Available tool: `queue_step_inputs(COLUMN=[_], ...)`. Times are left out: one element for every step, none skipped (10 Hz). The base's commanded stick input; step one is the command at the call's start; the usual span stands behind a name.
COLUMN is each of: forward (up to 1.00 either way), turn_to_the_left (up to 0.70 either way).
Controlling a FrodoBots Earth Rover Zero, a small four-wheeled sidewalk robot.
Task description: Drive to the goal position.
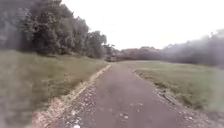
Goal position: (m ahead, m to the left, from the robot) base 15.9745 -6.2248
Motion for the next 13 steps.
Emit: queue_step_inputs(forward=[0.7,0.7,0.7,0.7,0.7,0.7,0.7,0.7,0.7,0.7,0.7,0.7,0.7], turn_to_the_left=[0.0,0.0,0.0,0.0,0.0,0.0,0.0,0.0,0.0,0.0,0.0,0.0,0.0])
